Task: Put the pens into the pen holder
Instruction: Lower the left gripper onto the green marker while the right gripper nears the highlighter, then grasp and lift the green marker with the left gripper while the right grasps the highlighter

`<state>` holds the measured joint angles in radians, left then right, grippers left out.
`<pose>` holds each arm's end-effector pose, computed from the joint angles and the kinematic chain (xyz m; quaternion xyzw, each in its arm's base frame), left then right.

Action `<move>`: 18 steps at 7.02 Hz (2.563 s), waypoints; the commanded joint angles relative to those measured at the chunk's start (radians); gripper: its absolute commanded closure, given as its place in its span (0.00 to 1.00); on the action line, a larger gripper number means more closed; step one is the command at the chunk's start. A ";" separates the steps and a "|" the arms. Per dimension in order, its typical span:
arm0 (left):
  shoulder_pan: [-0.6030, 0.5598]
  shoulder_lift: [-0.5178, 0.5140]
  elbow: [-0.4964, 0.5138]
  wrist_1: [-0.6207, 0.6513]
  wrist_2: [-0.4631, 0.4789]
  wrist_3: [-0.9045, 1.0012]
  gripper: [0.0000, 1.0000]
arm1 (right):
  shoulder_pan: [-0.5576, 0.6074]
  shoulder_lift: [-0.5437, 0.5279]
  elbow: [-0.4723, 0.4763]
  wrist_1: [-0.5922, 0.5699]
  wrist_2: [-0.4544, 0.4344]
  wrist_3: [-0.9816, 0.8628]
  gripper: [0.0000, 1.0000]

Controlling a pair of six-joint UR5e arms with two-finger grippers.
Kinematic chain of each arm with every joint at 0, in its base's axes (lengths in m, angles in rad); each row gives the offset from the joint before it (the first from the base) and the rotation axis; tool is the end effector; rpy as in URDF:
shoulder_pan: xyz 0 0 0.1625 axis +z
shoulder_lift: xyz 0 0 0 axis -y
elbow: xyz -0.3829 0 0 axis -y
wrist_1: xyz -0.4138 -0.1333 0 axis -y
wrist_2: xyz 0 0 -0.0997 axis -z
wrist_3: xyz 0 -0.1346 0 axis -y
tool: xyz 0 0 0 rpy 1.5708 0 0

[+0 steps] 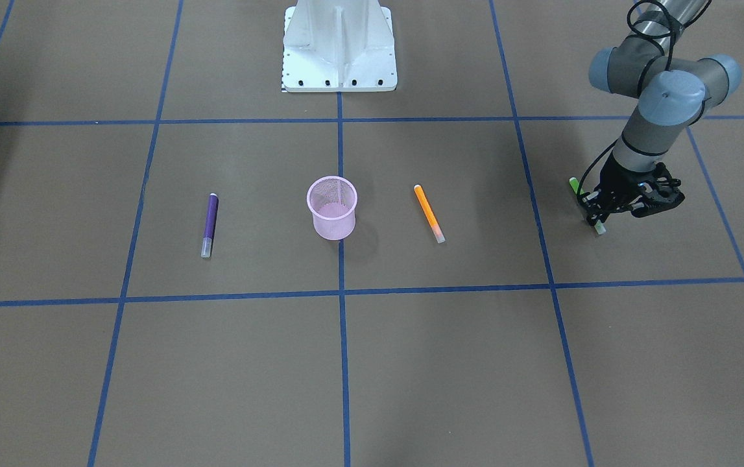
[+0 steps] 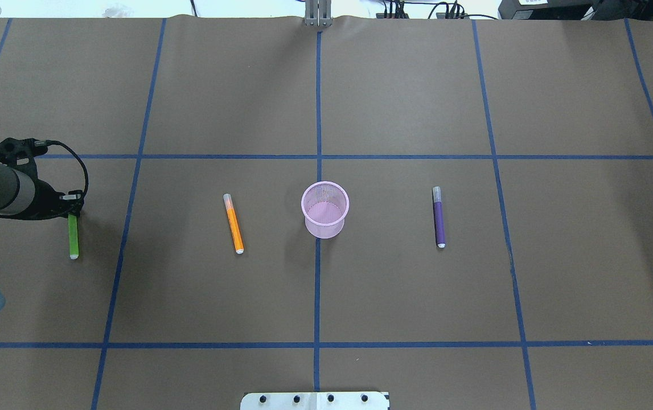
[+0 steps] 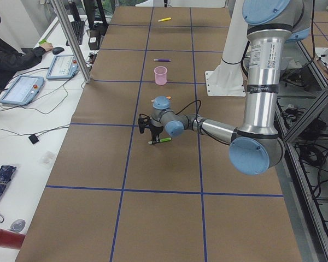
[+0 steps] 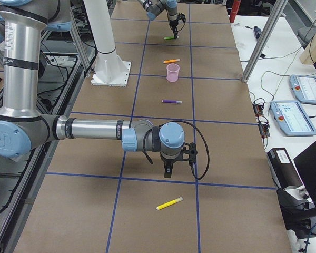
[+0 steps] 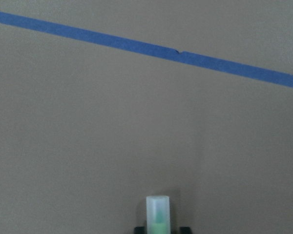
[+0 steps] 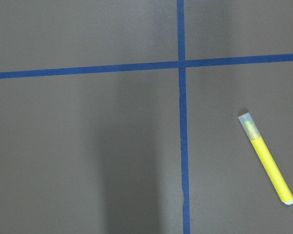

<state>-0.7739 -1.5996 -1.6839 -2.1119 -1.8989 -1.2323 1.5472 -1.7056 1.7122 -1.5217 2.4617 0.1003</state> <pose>0.3508 -0.4686 0.5226 0.0438 0.3619 -0.1474 0.9195 0.0176 -0.4671 0.6181 -0.0016 -0.4314 0.0226 0.9019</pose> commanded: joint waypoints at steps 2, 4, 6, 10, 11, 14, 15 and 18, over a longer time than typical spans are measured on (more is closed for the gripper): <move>-0.007 -0.020 -0.107 0.018 0.001 0.005 1.00 | 0.001 0.020 -0.006 -0.003 -0.029 -0.014 0.01; -0.083 -0.086 -0.173 0.018 0.008 0.172 1.00 | -0.001 0.036 -0.034 -0.002 -0.044 -0.024 0.01; -0.122 -0.246 -0.174 0.020 0.033 0.206 1.00 | 0.001 0.076 -0.144 0.003 -0.047 -0.188 0.01; -0.119 -0.385 -0.172 0.018 0.134 0.214 1.00 | -0.001 0.176 -0.455 0.229 -0.111 -0.350 0.01; -0.117 -0.391 -0.168 0.018 0.144 0.214 1.00 | -0.001 0.182 -0.500 0.282 -0.115 -0.353 0.01; -0.114 -0.407 -0.165 0.018 0.156 0.215 1.00 | -0.042 0.184 -0.576 0.427 -0.121 -0.350 0.02; -0.114 -0.413 -0.163 0.018 0.156 0.215 1.00 | -0.053 0.184 -0.629 0.515 -0.131 -0.349 0.02; -0.114 -0.418 -0.151 0.020 0.156 0.215 1.00 | -0.087 0.184 -0.641 0.529 -0.132 -0.343 0.07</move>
<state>-0.8882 -2.0165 -1.8367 -2.0936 -1.7426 -1.0170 1.4734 -1.5221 1.0755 -0.9986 2.3306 -0.2466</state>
